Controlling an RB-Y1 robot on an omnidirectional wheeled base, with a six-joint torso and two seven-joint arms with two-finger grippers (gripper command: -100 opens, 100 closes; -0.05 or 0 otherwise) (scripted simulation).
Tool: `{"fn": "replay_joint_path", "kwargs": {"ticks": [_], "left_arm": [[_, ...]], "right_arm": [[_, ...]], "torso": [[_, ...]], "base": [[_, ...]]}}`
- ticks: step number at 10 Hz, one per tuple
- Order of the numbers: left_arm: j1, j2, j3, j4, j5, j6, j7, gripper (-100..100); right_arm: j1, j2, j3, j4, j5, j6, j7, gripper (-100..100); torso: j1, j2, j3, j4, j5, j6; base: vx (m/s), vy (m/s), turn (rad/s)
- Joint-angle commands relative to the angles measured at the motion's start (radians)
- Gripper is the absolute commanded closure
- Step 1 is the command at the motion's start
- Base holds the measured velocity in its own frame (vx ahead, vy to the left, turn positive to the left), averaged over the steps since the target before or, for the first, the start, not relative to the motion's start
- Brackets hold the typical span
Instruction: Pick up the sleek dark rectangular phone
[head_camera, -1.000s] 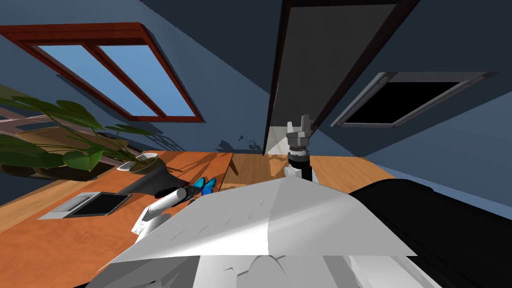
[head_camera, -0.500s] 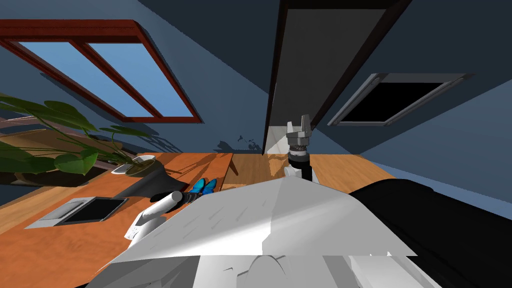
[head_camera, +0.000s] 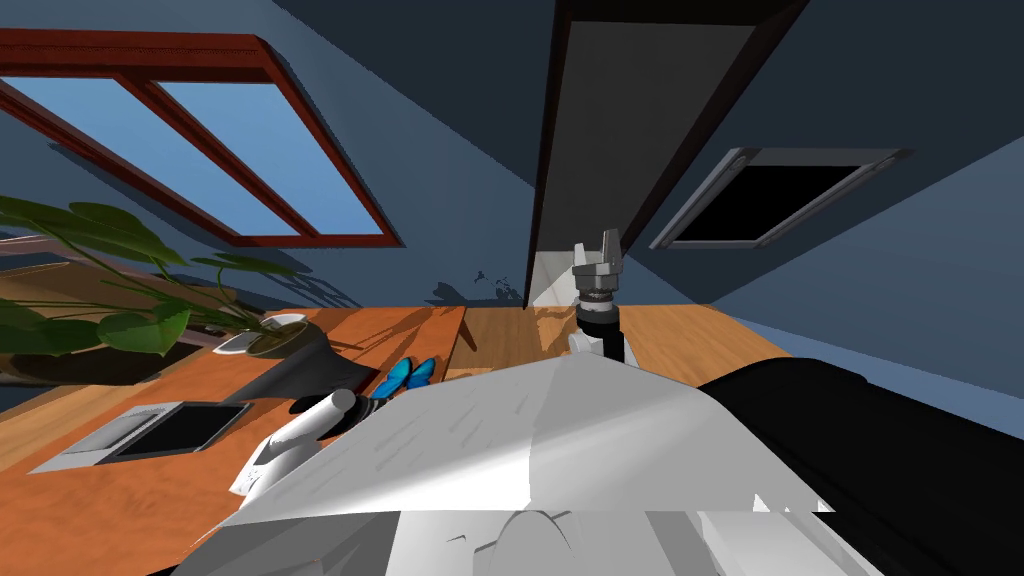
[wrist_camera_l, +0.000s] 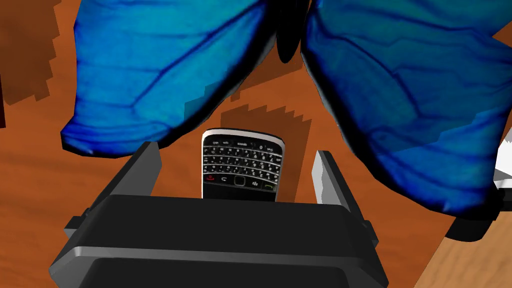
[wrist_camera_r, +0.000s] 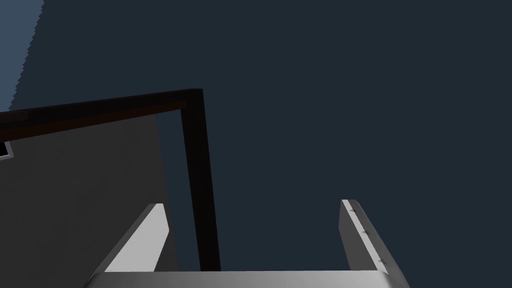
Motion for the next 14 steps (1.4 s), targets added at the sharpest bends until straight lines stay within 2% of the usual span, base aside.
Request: {"fn": "replay_joint_path", "kwargs": {"ticks": [1, 3, 6, 7, 8, 9, 12, 13, 14], "left_arm": [[-0.005, 0.013, 0.01, 0.042, 0.022, 0.037, 0.007, -100], [-0.005, 0.027, 0.021, 0.079, 0.046, 0.09, 0.025, -100], [-0.005, 0.039, 0.032, 0.113, 0.069, 0.141, 0.041, -100], [-0.008, 0.039, 0.03, 0.114, 0.065, 0.126, 0.034, -100], [-0.009, 0.039, 0.031, 0.115, 0.066, 0.13, 0.036, 0], [-0.016, 0.021, 0.027, 0.145, 0.054, 0.098, 0.029, -100], [-0.028, -0.005, 0.022, 0.191, 0.036, 0.051, 0.02, -100], [-0.022, 0.002, 0.025, 0.179, 0.043, 0.064, 0.02, -100], [-0.022, 0.001, 0.024, 0.182, 0.043, 0.061, 0.019, 100]], "right_arm": [[0.0, 0.0, 0.0, 0.0, 0.0, 0.0, 0.0, 0], [0.0, 0.0, 0.0, 0.0, 0.0, 0.0, 0.0, 0], [0.0, 0.0, 0.0, 0.0, 0.0, 0.0, 0.0, 0], [0.0, 0.0, 0.0, 0.0, 0.0, 0.0, 0.0, 0], [0.0, 0.0, 0.0, 0.0, 0.0, 0.0, 0.0, 0], [0.0, 0.0, 0.0, 0.0, 0.0, 0.0, 0.0, 0], [0.0, 0.0, 0.0, 0.0, 0.0, 0.0, 0.0, 0], [0.0, 0.0, 0.0, 0.0, 0.0, 0.0, 0.0, 0], [0.0, 0.0, 0.0, 0.0, 0.0, 0.0, 0.0, 0]], "torso": [[0.0, 0.0, 0.0, 0.0, 0.0, 0.0], [0.0, 0.0, 0.0, 0.0, 0.0, 0.0], [0.0, 0.0, 0.0, 0.0, 0.0, 0.0], [0.0, 0.0, 0.0, 0.0, 0.0, 0.0], [-0.002, -0.001, 0.0, 0.0, 0.0, 0.0], [-0.002, -0.001, -0.001, 0.0, -0.001, 0.0], [0.0, -0.002, -0.001, 0.0, 0.0, 0.0], [0.0, -0.002, -0.001, 0.0, 0.0, 0.0], [0.001, -0.002, -0.001, -0.001, 0.001, 0.0]], "base": [[-0.014, 0.029, -0.029], [-0.016, 0.04, -0.061], [-0.018, 0.04, -0.035], [-0.005, 0.015, -0.006], [0.0, 0.0, 0.0], [0.004, 0.023, -0.031], [0.008, 0.037, -0.022], [0.0, 0.01, -0.005], [0.0, 0.0, 0.0]]}}
